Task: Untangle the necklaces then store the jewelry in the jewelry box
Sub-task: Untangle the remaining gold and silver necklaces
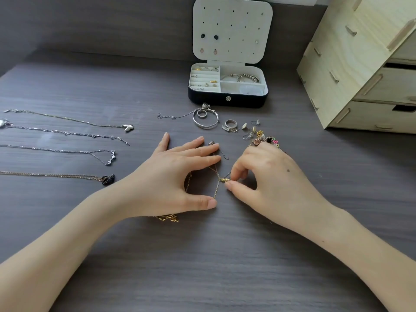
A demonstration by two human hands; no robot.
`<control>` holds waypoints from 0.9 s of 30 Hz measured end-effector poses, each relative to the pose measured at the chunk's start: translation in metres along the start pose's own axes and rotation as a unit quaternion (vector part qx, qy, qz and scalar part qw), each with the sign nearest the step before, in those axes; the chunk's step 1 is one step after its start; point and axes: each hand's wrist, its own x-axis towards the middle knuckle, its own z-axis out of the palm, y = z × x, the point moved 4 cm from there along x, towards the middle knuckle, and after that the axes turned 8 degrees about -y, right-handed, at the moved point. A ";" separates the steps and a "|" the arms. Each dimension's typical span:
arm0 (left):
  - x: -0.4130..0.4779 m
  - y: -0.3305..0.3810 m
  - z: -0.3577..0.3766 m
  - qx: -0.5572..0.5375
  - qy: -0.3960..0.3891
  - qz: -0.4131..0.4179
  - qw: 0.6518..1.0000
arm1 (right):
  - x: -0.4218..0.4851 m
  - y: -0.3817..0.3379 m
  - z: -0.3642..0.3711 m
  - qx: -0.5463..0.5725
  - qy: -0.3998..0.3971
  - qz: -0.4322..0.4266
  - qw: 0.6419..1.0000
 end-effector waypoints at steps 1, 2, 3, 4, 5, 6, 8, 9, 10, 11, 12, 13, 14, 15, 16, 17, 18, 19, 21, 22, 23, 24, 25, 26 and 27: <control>0.000 0.000 0.000 0.001 -0.003 0.000 1.000 | -0.001 0.001 -0.002 0.021 -0.005 0.003 1.000; 0.000 0.000 0.000 0.001 -0.005 0.000 1.000 | -0.002 0.003 -0.004 0.044 -0.018 0.007 0.999; -0.001 0.000 0.000 0.001 -0.007 0.000 1.000 | -0.003 0.004 -0.006 0.066 -0.036 0.011 0.997; -0.001 0.000 0.000 0.001 -0.009 -0.001 1.000 | -0.004 0.006 -0.008 0.088 -0.052 0.015 0.995; 0.000 0.000 0.000 0.003 -0.013 -0.002 1.000 | -0.004 0.008 -0.010 0.107 -0.058 0.019 0.992; 0.000 0.000 0.000 0.004 -0.016 -0.003 1.000 | -0.004 0.010 -0.012 0.125 -0.055 0.022 0.990; -0.001 0.000 0.000 0.004 -0.020 -0.002 1.000 | -0.002 0.012 -0.016 0.144 -0.043 0.025 0.988; -0.001 0.000 0.000 0.004 -0.021 -0.001 1.000 | -0.001 0.013 -0.017 0.146 -0.043 0.024 0.988; -0.001 0.000 0.000 0.005 -0.021 -0.001 1.000 | 0.001 0.013 -0.017 0.146 -0.047 0.021 0.988; -0.001 0.000 0.000 0.006 -0.023 -0.001 1.000 | 0.002 0.013 -0.018 0.146 -0.051 0.017 0.988; -0.002 0.000 0.000 0.006 -0.024 -0.002 1.000 | 0.004 0.013 -0.018 0.150 -0.055 0.012 0.987; -0.002 0.001 0.000 0.007 -0.026 -0.002 1.000 | 0.005 0.013 -0.019 0.156 -0.060 0.007 0.986; -0.002 0.001 0.000 0.008 -0.028 -0.002 1.000 | 0.007 0.013 -0.019 0.161 -0.066 0.003 0.985; -0.002 0.001 0.000 0.008 -0.030 -0.003 1.000 | 0.008 0.012 -0.019 0.162 -0.075 -0.001 0.984; -0.002 0.001 0.000 0.009 -0.031 -0.003 0.999 | 0.010 0.012 -0.018 0.162 -0.084 -0.006 0.983; -0.002 0.001 0.000 0.011 -0.032 -0.003 0.999 | 0.012 0.012 -0.018 0.162 -0.093 -0.011 0.982; -0.002 0.001 0.000 0.013 -0.033 -0.004 0.999 | 0.014 0.011 -0.017 0.164 -0.102 -0.014 0.981; -0.002 0.001 0.000 0.015 -0.034 -0.004 0.999 | 0.015 0.011 -0.017 0.165 -0.112 -0.016 0.980; -0.002 0.001 -0.001 0.022 -0.034 -0.005 0.999 | 0.017 0.011 -0.015 0.147 -0.128 -0.012 0.981; -0.002 0.001 -0.001 0.026 -0.032 -0.006 0.999 | 0.017 0.011 -0.014 0.129 -0.135 -0.005 0.982; -0.003 0.001 -0.001 0.032 -0.030 -0.008 0.999 | 0.017 0.011 -0.013 0.110 -0.140 0.004 0.984; -0.003 0.001 -0.001 0.039 -0.028 -0.010 0.999 | 0.016 0.012 -0.012 0.093 -0.145 0.014 0.985; -0.004 0.001 -0.001 0.046 -0.026 -0.012 0.999 | 0.016 0.013 -0.011 0.079 -0.148 0.025 0.985; -0.004 0.001 -0.001 0.053 -0.025 -0.015 0.998 | 0.015 0.013 -0.010 0.066 -0.149 0.037 0.986; -0.004 0.001 -0.002 0.060 -0.026 -0.018 0.998 | 0.014 0.014 -0.010 0.054 -0.147 0.049 0.986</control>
